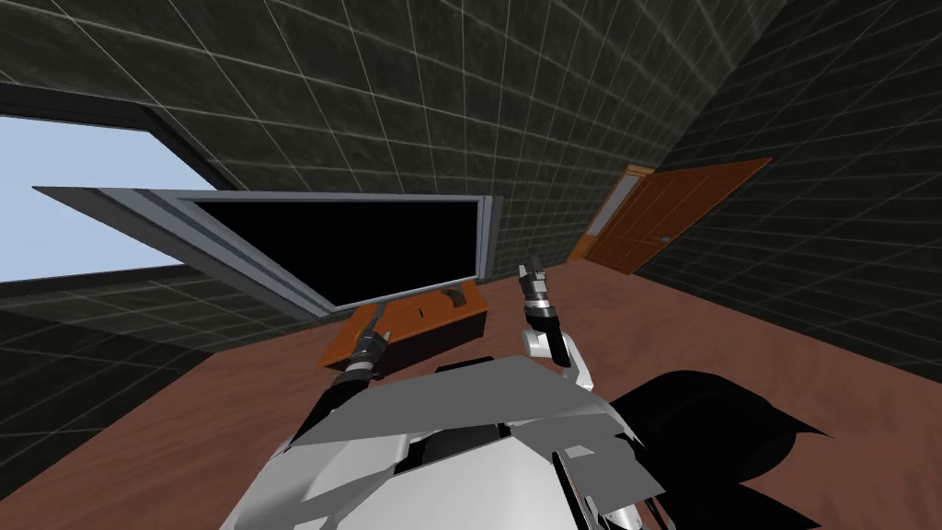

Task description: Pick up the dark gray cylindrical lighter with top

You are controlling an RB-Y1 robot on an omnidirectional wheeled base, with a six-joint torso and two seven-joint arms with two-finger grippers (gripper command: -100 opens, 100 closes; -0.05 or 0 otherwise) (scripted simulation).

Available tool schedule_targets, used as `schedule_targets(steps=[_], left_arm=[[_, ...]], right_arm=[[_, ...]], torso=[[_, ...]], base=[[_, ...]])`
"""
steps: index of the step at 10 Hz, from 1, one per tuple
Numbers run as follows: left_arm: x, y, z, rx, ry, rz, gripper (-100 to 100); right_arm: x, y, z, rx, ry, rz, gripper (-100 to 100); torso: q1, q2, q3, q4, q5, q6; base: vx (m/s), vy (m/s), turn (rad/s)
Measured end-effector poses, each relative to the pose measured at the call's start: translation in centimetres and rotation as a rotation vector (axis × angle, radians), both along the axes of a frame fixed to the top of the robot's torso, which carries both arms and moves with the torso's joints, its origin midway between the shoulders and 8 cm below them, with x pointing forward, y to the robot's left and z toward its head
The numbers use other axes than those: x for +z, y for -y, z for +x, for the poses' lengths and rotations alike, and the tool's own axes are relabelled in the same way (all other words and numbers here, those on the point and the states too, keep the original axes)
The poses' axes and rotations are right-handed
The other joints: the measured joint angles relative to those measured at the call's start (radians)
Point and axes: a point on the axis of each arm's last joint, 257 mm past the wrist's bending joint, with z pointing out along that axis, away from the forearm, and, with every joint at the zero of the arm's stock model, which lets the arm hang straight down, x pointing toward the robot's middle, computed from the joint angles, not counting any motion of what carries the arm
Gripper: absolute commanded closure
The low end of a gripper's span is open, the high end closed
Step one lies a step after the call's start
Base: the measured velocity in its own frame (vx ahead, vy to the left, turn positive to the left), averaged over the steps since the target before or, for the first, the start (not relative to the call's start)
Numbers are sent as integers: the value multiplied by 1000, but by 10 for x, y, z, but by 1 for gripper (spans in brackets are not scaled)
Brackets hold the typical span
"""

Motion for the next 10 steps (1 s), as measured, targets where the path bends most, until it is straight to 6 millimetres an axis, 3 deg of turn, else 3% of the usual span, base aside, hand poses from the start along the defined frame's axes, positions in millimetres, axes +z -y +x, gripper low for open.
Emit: schedule_targets(steps=[4, 9, 10], left_arm=[[-56, -29, -36, 69, -165, -123, -100], [-114, -51, -76, 162, -335, -264, -100], [-131, -57, -91, 190, -383, -301, -100]], right_arm=[[0, 0, 0, 0, 0, 0, 0], [0, 0, 0, 0, 0, 0, 0], [0, 0, 0, 0, 0, 0, 0]], torso=[[1, -2, -1, 0, 0, 0], [2, -3, -1, 0, 0, -1], [2, -3, -2, -1, 0, 0]], base=[[-12, -7, -240], [-4, 4, -272], [2, 14, -194]])
